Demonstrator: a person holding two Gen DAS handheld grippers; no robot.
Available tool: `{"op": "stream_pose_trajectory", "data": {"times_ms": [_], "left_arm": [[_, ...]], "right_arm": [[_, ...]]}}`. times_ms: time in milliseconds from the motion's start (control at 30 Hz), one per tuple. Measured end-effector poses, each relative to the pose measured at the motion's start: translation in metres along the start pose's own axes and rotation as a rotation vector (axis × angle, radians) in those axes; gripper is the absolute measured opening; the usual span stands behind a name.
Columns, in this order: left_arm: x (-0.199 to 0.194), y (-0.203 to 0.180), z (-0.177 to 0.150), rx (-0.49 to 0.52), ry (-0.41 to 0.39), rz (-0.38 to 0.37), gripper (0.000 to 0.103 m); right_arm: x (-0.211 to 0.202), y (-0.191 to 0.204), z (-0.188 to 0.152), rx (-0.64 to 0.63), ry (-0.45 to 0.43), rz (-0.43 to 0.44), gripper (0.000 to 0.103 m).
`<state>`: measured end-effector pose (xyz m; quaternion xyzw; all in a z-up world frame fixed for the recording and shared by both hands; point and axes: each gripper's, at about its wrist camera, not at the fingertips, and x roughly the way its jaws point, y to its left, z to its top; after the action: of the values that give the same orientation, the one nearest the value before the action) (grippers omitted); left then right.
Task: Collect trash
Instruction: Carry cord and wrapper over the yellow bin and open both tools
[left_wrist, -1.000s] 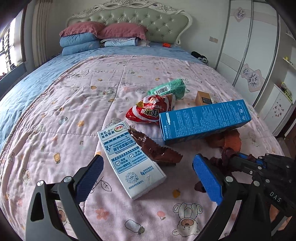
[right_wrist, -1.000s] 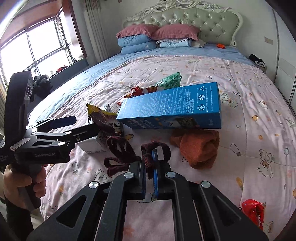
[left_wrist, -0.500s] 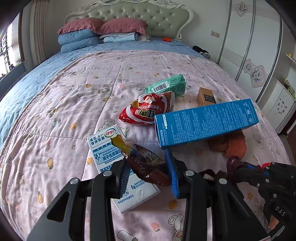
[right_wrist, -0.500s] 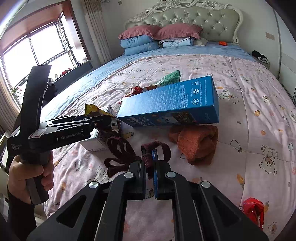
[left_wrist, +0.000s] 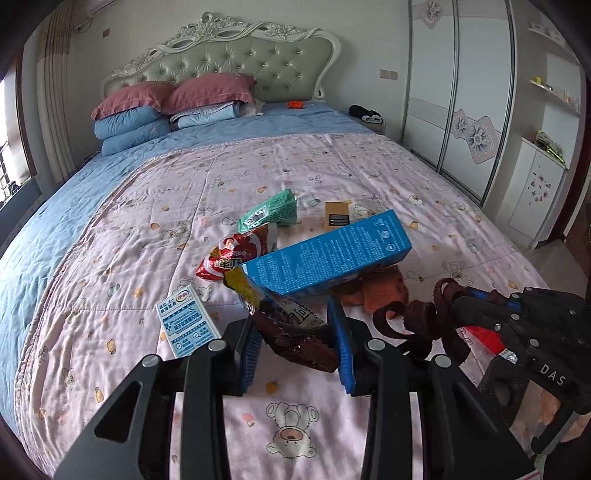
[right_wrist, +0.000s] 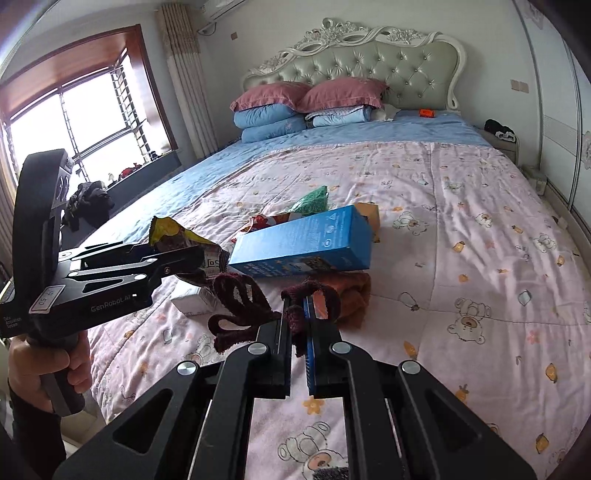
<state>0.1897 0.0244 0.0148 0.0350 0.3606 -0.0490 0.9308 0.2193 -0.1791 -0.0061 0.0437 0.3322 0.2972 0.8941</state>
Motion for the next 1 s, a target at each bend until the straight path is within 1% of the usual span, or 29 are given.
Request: {"op": "stream_pose_trajectory", "data": {"times_ms": [167, 333, 467, 733, 1000], "left_arm": [[-0.003, -0.057, 0.006, 0.07, 0.0, -0.058, 0.035], [0.003, -0.125, 0.013, 0.14, 0.004, -0.127, 0.035], [0.013, -0.183, 0.017, 0.194, 0.013, -0.209, 0.035], [0.036, -0.296, 0.014, 0.291, 0.057, -0.357, 0.035], [0.061, -0.4, 0.009, 0.383, 0.121, -0.483, 0.035]], "right_arm": [[-0.044, -0.042, -0.011, 0.047, -0.036, -0.069, 0.006], [-0.089, -0.095, -0.03, 0.112, -0.061, -0.154, 0.006], [-0.122, -0.139, -0.049, 0.173, -0.074, -0.219, 0.006], [-0.188, -0.218, -0.09, 0.285, -0.108, -0.358, 0.006], [-0.238, -0.284, -0.135, 0.389, -0.1, -0.486, 0.006]]}}
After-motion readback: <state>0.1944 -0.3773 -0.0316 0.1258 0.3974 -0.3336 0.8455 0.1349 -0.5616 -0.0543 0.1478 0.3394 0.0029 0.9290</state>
